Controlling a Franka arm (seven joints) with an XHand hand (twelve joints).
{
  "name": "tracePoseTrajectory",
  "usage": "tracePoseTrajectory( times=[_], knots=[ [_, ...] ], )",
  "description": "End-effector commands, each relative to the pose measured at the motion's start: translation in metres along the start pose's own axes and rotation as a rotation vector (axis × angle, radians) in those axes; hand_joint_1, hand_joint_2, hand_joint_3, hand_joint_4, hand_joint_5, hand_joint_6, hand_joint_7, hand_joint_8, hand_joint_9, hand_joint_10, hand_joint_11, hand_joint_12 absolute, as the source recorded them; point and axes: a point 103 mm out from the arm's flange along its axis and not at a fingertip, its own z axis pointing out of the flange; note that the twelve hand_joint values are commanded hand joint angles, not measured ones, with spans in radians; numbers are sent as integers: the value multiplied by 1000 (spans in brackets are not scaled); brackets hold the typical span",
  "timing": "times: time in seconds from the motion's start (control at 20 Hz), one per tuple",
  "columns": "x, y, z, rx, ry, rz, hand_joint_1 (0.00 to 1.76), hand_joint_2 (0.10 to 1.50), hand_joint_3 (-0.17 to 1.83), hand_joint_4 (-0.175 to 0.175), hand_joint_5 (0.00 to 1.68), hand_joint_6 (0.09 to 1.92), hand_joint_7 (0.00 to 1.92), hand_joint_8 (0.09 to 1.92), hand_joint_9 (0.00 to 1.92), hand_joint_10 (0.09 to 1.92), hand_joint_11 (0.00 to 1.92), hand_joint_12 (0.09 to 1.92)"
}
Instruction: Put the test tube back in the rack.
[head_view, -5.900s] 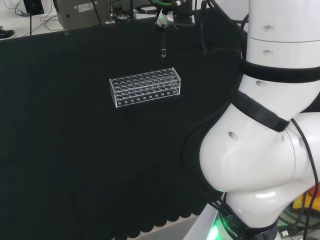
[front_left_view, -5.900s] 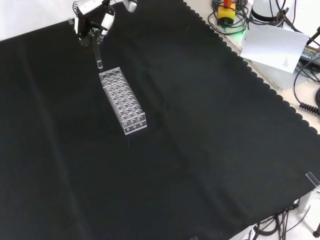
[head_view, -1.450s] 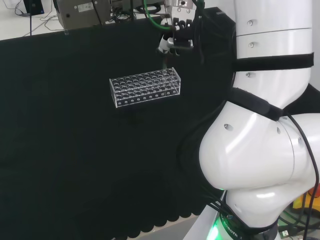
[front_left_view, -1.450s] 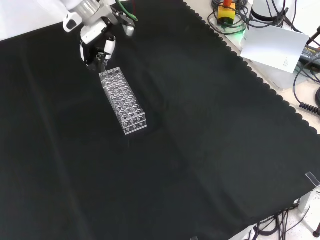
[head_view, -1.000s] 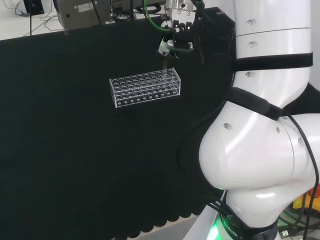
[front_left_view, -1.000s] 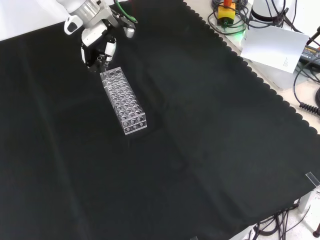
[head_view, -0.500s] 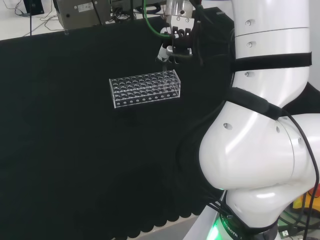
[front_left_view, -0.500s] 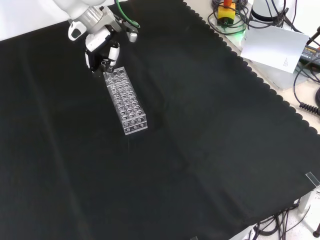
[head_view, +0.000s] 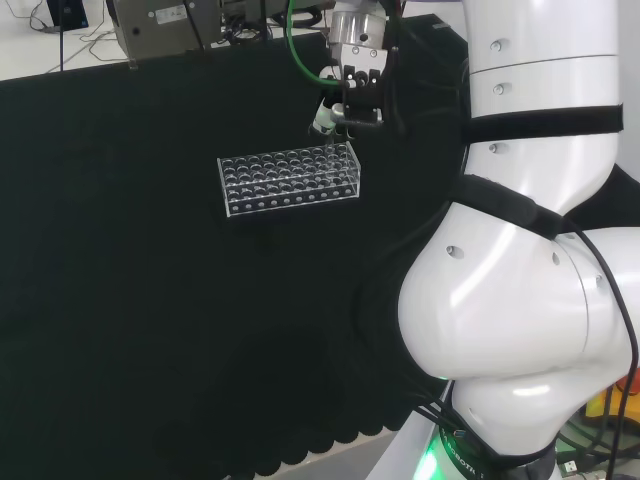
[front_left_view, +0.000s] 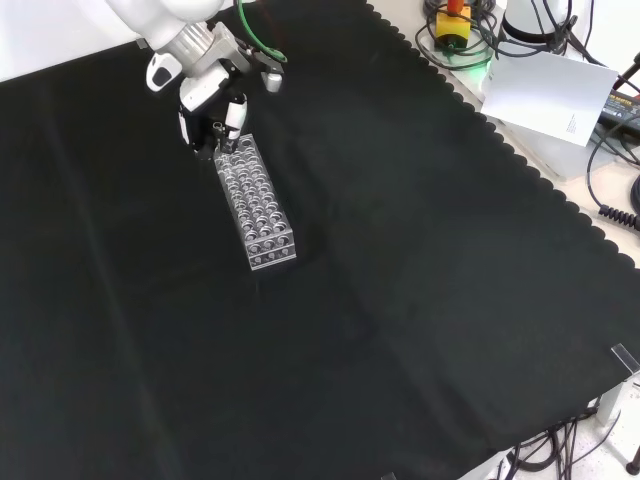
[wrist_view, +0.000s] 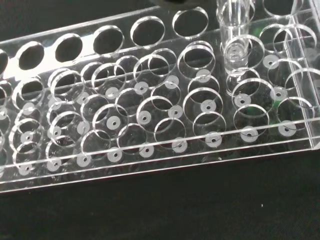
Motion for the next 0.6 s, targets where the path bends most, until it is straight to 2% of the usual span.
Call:
tracePoseTrajectory(
  times=[0.05,0.1,0.15,0.25,0.4,0.5,0.6],
  knots=[
    [-1,-1,0,1,21,-8,1400,1077,0,-175,999,598,1067,1125,1027,1028,1279,949],
    [0,-1,2,14,22,-14,1400,1075,0,-175,1005,598,1067,1122,1034,1017,1265,959],
    [1,-2,2,35,19,-23,1404,1058,-10,-175,1041,584,1110,1041,1096,915,1245,982],
    [2,-3,3,63,31,-36,1381,1028,-77,-175,996,676,1107,887,1208,703,1086,1157],
    [2,-4,0,80,61,-54,1272,959,-163,-61,560,742,642,895,850,738,680,1375],
    [3,-6,-3,72,65,-63,1217,931,-173,-23,384,684,411,909,602,829,465,1465],
    [3,-8,-6,64,70,-71,1184,917,-175,-6,327,617,277,918,442,912,332,1514]
  ],
)
